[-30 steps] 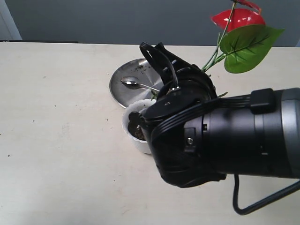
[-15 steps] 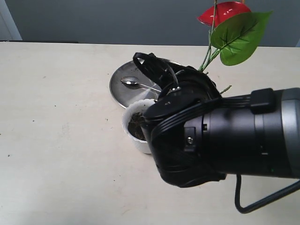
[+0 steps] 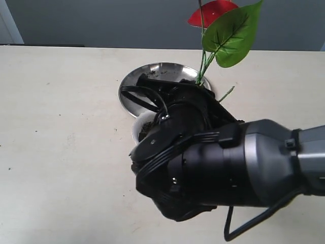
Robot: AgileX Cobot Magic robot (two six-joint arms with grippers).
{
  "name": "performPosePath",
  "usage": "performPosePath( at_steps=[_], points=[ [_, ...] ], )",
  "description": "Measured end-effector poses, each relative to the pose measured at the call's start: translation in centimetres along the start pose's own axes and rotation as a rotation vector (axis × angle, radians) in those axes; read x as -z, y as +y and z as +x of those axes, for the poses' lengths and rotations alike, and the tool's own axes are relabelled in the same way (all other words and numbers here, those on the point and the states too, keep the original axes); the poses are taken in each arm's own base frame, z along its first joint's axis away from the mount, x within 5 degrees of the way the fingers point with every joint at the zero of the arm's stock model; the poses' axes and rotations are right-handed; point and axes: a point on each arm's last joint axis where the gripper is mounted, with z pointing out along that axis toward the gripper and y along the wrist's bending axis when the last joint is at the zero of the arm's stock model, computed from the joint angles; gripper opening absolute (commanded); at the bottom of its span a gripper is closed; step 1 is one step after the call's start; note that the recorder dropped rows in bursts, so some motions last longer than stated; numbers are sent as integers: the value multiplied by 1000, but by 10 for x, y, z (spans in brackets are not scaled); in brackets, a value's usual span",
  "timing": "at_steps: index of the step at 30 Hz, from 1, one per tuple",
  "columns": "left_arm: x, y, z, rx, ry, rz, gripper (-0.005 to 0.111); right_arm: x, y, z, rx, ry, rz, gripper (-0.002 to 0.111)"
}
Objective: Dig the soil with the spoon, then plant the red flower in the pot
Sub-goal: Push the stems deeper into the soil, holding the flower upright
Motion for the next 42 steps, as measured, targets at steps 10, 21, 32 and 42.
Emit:
performPosePath(
  at_steps=[10,21,32,42],
  points=[
    [0,0,0,0,0,0,0,2,-5,-13,33,37,19,1],
    [0,0,0,0,0,0,0,2,-8,-15,-4,38,55,1],
    [0,0,0,0,0,0,0,1,-14,-16,-15,63,117,1],
    [0,0,0,0,0,0,0,1,-17,-17,-23,55,149,1]
  ],
)
